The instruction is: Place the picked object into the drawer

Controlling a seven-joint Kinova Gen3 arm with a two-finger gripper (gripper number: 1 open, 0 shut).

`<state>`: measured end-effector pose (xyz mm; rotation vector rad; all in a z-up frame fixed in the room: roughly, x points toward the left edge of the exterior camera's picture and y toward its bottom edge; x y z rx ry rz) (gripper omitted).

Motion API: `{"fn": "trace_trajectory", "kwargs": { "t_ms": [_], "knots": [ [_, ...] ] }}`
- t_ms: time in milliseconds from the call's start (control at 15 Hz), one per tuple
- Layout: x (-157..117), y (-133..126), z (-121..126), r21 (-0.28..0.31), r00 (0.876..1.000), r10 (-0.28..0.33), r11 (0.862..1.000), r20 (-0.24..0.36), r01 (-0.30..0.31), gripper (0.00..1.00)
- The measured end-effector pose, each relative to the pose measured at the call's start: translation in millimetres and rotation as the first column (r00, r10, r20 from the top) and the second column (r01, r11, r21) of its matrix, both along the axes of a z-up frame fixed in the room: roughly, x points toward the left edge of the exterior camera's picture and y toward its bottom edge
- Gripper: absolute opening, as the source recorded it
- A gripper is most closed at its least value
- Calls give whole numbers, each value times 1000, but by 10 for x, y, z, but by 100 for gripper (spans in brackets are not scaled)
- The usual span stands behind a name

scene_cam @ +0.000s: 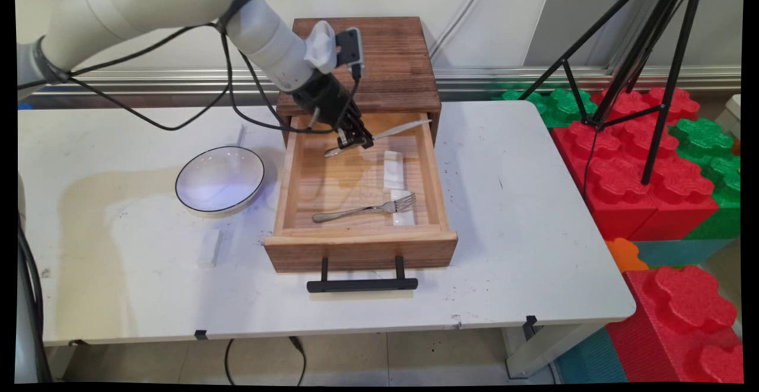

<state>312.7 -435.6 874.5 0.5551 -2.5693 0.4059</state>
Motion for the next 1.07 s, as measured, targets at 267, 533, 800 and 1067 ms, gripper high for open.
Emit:
{"fn": "trace_trajectory", "kwargs": {
  "t_ms": [267, 533, 800, 1067],
  "knots": [
    [-108, -99, -214, 2, 999, -17, 1000, 30, 17, 0],
    [-159, -154, -363, 7, 998, -23, 1000, 51, 23, 0],
    [-159, -176, -482, 14, 997, -24, 1000, 69, 23, 0],
    [-168, -203, -571, 19, 997, -24, 1000, 75, 23, 0]
  ]
}}
